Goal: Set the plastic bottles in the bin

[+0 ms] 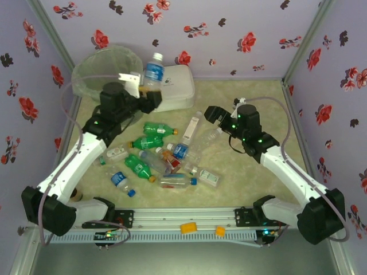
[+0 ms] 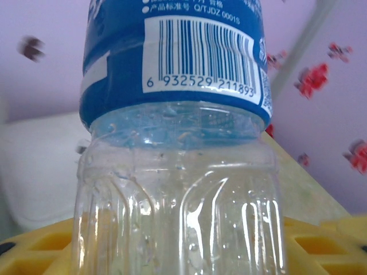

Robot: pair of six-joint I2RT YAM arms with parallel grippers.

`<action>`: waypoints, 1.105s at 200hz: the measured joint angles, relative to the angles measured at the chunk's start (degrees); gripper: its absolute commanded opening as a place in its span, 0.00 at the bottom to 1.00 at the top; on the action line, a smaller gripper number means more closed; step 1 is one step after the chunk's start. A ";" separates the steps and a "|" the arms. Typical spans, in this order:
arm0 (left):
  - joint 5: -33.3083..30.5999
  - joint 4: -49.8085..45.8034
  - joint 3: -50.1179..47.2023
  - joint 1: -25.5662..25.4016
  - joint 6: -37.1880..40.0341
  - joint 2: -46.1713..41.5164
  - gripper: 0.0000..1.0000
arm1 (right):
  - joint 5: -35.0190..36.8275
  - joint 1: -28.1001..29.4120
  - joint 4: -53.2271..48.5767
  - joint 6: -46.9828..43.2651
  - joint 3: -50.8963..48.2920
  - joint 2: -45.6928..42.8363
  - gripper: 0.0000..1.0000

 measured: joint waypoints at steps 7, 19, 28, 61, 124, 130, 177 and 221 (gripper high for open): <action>-0.55 -0.52 1.05 1.55 0.20 -0.17 0.35 | -0.04 0.00 0.00 0.00 -0.37 0.85 1.00; -1.33 -1.60 2.93 4.31 0.48 -0.17 0.35 | -0.07 0.00 -0.04 0.00 -0.76 2.10 1.00; -1.90 -2.27 4.00 6.43 0.68 -0.17 0.35 | -0.09 0.00 -0.13 0.00 -1.07 2.75 1.00; -3.21 -4.72 7.19 13.62 1.36 0.24 0.35 | -0.09 0.00 -1.03 -0.02 -1.20 3.76 1.00; -6.73 -13.99 16.74 22.95 2.58 10.69 0.37 | -0.04 -0.28 -2.71 -0.04 -1.22 3.85 1.00; -6.78 -15.06 17.66 23.23 2.78 11.87 0.38 | -0.04 -0.28 -2.89 -0.04 -1.22 3.85 1.00; -7.17 -21.38 23.19 23.67 3.39 19.08 0.40 | -0.02 -0.42 -3.50 -0.46 -1.22 3.85 1.00; -7.17 -23.56 25.88 23.78 3.32 22.56 0.51 | 0.39 -1.16 -4.72 -0.72 -1.29 3.78 1.00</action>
